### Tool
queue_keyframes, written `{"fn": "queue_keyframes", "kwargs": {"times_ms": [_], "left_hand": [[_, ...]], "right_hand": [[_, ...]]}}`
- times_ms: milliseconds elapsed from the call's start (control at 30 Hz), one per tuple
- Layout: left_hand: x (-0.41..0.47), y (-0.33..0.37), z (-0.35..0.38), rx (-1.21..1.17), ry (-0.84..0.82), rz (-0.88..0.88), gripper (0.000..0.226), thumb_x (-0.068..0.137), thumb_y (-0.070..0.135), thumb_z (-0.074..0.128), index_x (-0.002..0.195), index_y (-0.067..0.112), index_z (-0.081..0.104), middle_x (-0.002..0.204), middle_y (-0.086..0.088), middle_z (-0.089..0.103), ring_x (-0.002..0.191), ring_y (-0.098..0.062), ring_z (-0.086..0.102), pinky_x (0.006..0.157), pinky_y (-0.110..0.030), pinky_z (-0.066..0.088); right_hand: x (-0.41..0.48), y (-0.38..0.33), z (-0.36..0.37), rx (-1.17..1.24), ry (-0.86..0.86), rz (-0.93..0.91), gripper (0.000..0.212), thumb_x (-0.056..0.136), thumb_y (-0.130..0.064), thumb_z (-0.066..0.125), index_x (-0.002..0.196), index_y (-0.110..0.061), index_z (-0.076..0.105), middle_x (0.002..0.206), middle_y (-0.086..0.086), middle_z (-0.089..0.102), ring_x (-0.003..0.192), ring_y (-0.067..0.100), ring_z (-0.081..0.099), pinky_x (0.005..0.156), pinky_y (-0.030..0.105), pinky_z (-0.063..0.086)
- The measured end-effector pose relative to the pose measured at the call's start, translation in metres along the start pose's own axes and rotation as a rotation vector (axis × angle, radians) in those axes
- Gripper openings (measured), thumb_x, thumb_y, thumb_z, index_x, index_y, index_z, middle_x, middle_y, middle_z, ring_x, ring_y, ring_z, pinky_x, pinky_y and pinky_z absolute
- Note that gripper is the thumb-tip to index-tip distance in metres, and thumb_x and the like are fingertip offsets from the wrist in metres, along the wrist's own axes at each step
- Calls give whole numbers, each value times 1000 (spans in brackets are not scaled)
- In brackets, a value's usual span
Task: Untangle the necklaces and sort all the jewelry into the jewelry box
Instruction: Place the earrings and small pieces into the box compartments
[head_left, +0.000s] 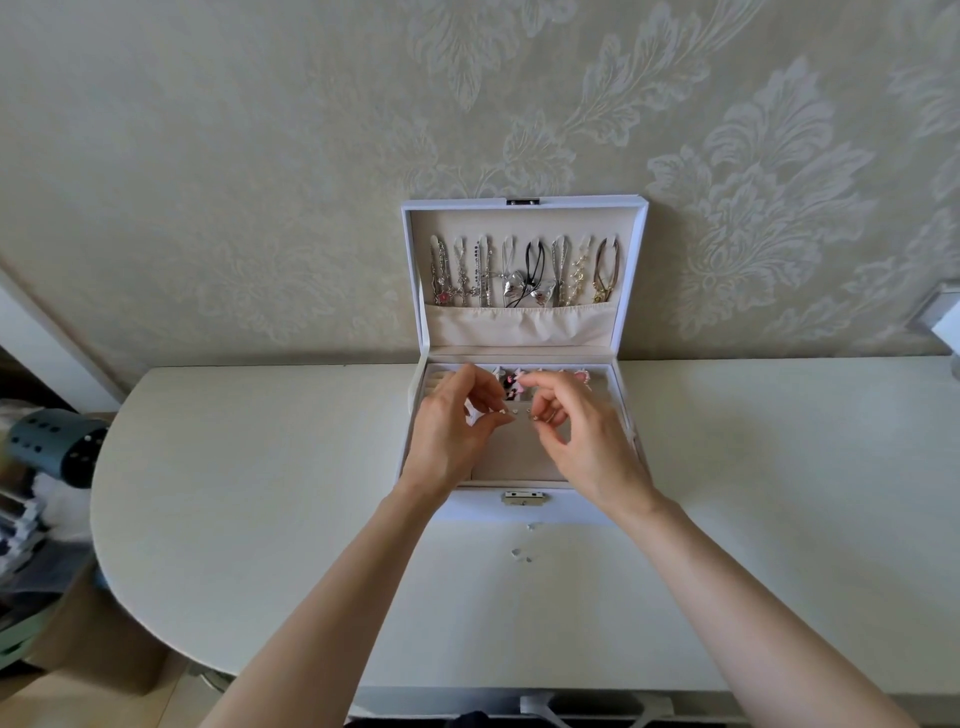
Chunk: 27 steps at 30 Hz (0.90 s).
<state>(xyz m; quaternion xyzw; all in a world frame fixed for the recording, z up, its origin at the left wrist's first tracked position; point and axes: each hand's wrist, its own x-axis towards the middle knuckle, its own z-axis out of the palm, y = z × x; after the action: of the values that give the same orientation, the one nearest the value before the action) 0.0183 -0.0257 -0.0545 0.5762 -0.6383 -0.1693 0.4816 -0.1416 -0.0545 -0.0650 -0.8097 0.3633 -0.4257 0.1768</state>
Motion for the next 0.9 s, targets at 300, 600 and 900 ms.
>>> {"fn": "queue_keyframes", "kwargs": {"times_ms": [300, 600, 900], "left_hand": [[4, -3, -6, -80, 227, -225, 20, 76, 2, 72, 78, 15, 57, 71, 8, 60, 64, 1, 52, 59, -11, 37], [4, -1, -8, -76, 225, -256, 13, 79, 4, 70, 83, 14, 61, 68, 11, 60, 62, 3, 51, 58, -10, 38], [4, -1, -7, -58, 189, -270, 12, 78, 2, 70, 74, 10, 61, 70, 8, 62, 61, 4, 51, 58, -8, 37]], "right_hand": [[5, 0, -4, 115, 118, 167, 20, 77, 8, 69, 90, -8, 71, 80, 5, 61, 71, 3, 54, 68, 7, 41], [10, 8, -8, 282, 158, 524, 19, 78, 5, 67, 78, -13, 73, 76, 2, 68, 69, 14, 62, 77, 30, 55], [26, 15, -9, -40, -54, 459, 7, 74, -1, 74, 79, -6, 75, 77, 5, 69, 61, 2, 50, 60, 4, 37]]}}
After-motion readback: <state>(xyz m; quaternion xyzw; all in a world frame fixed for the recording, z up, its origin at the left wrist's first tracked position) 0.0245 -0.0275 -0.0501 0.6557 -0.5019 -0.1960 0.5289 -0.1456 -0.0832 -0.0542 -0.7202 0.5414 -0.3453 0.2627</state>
